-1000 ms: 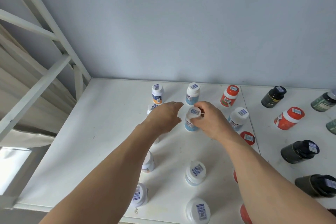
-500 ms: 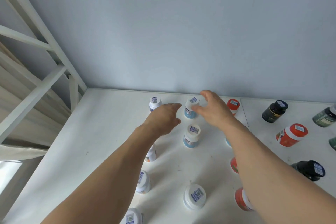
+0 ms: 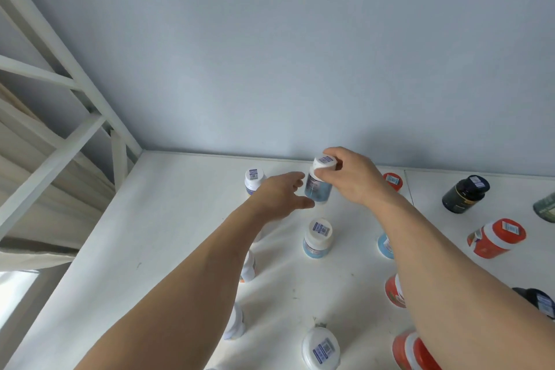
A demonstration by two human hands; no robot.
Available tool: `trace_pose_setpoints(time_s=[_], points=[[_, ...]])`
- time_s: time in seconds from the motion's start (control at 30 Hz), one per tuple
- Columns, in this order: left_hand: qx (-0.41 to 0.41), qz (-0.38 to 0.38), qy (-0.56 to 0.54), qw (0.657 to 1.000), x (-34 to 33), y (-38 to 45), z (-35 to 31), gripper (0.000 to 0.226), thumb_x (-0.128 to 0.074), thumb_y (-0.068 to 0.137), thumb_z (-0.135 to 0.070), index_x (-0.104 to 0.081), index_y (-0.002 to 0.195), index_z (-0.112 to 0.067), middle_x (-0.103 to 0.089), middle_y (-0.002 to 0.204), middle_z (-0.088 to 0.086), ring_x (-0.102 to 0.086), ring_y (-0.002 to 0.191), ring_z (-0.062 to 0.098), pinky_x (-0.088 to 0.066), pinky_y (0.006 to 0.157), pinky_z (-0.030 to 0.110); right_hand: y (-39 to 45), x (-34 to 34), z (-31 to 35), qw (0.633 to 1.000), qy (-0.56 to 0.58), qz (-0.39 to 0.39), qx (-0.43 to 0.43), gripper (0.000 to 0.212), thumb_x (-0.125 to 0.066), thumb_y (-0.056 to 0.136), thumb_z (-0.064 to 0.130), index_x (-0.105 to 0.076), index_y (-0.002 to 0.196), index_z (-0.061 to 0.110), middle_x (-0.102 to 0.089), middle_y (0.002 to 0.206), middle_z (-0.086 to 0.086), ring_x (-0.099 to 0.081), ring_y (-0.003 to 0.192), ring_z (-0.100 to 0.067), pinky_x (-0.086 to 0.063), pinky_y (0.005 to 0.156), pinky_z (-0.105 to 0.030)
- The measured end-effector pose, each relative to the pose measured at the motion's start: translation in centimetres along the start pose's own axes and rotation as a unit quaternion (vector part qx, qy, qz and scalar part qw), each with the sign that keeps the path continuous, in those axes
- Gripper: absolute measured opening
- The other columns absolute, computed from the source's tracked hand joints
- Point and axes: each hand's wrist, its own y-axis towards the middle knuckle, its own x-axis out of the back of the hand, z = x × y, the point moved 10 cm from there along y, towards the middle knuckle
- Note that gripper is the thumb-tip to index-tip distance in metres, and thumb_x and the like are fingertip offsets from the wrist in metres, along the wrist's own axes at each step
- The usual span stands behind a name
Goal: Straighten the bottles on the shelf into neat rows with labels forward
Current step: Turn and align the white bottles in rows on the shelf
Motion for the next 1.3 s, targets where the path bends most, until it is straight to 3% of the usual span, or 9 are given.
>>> trace_pose_setpoints(time_s=[0.13,0.27,0.4,0.6,0.7,0.77,0.9,1.0,1.3], points=[[-0.028,0.040,-0.124,0.991,-0.6,0.3,-1.2,0.045,-0.078,0.078,-0.026,-0.063,0.121,-0.022,-0.071,0.112,-0.008,-0.064,0.108,0.008,-0.046,0.102,0.033,0.4,1.5,1.2,1.000,0.014,-0.009,0.015,0.039,-0.066,0.080,0.039,-0.061,0.117,0.030,-0.063,0.105,0.011,-0.058,0.095,-0.012,-0.041,0.071,-0.022],[-0.045,0.077,-0.206,0.975,-0.6,0.1,-2.1,0.039,-0.075,0.082,-0.020,-0.065,0.120,-0.020,-0.072,0.111,-0.008,-0.065,0.109,0.007,-0.043,0.106,0.033,0.5,2.6,2.0,1.000,0.000,-0.023,0.014,0.034,-0.066,0.079,0.045,-0.064,0.107,0.025,-0.065,0.098,0.009,-0.059,0.087,-0.011,-0.042,0.065,-0.025],[-0.053,0.101,-0.236,0.965,-0.8,0.3,-2.6,0.039,-0.075,0.082,-0.019,-0.066,0.120,-0.020,-0.071,0.115,-0.004,-0.063,0.113,0.012,-0.039,0.110,0.038,0.2,3.5,2.7,0.999,-0.028,-0.035,0.013,0.029,-0.066,0.081,0.045,-0.065,0.096,0.020,-0.065,0.091,0.005,-0.061,0.084,-0.015,-0.048,0.071,-0.032],[-0.047,0.101,-0.227,0.968,-0.8,0.6,-2.2,0.037,-0.077,0.079,-0.021,-0.068,0.115,-0.024,-0.072,0.111,-0.005,-0.064,0.111,0.012,-0.041,0.108,0.040,0.1,3.2,2.8,0.999,-0.020,-0.030,0.015,0.029,-0.068,0.081,0.043,-0.066,0.097,0.020,-0.065,0.091,0.006,-0.060,0.084,-0.014,-0.046,0.069,-0.030],[-0.042,0.053,-0.142,0.988,-0.2,0.8,-1.6,0.037,-0.076,0.080,-0.025,-0.066,0.116,-0.025,-0.072,0.111,-0.006,-0.064,0.108,0.012,-0.045,0.104,0.039,0.1,2.4,2.1,1.000,-0.005,-0.024,0.014,0.028,-0.070,0.080,0.042,-0.065,0.101,0.023,-0.065,0.093,0.009,-0.059,0.083,-0.009,-0.042,0.063,-0.025],[-0.043,0.014,0.020,0.999,0.5,0.9,-1.5,0.047,-0.073,0.083,-0.031,-0.059,0.127,-0.024,-0.065,0.123,-0.002,-0.059,0.115,0.015,-0.044,0.103,0.036,0.1,1.7,1.3,1.000,0.003,-0.017,0.007,0.031,-0.072,0.079,0.040,-0.064,0.104,0.025,-0.065,0.096,0.010,-0.059,0.085,-0.006,-0.041,0.064,-0.023],[-0.087,-0.014,0.336,0.938,0.2,0.6,-2.3,0.045,-0.054,0.094,-0.037,-0.048,0.136,-0.021,-0.055,0.133,0.000,-0.051,0.122,0.021,-0.046,0.093,0.036,-0.2,-0.4,-0.5,1.000,0.003,0.004,-0.011,0.036,-0.077,0.077,0.039,-0.060,0.106,0.026,-0.065,0.097,0.009,-0.061,0.089,-0.012,-0.046,0.070,-0.026],[-0.100,-0.026,0.383,0.918,0.1,0.6,-2.0,0.038,-0.051,0.095,-0.035,-0.051,0.129,-0.017,-0.057,0.126,0.001,-0.055,0.115,0.022,-0.050,0.083,0.037,-0.2,-1.8,-1.4,1.000,0.004,0.008,-0.018,0.035,-0.078,0.076,0.037,-0.061,0.104,0.026,-0.067,0.097,0.008,-0.063,0.091,-0.014,-0.049,0.075,-0.030],[-0.108,-0.040,0.405,0.907,0.0,-0.3,-1.7,0.035,-0.048,0.096,-0.035,-0.053,0.128,-0.019,-0.058,0.127,-0.001,-0.057,0.113,0.023,-0.050,0.083,0.038,0.1,-3.0,-2.5,0.999,-0.015,0.018,-0.030,0.042,-0.078,0.077,0.032,-0.059,0.114,0.024,-0.066,0.107,0.005,-0.061,0.103,-0.017,-0.043,0.078,-0.027]])
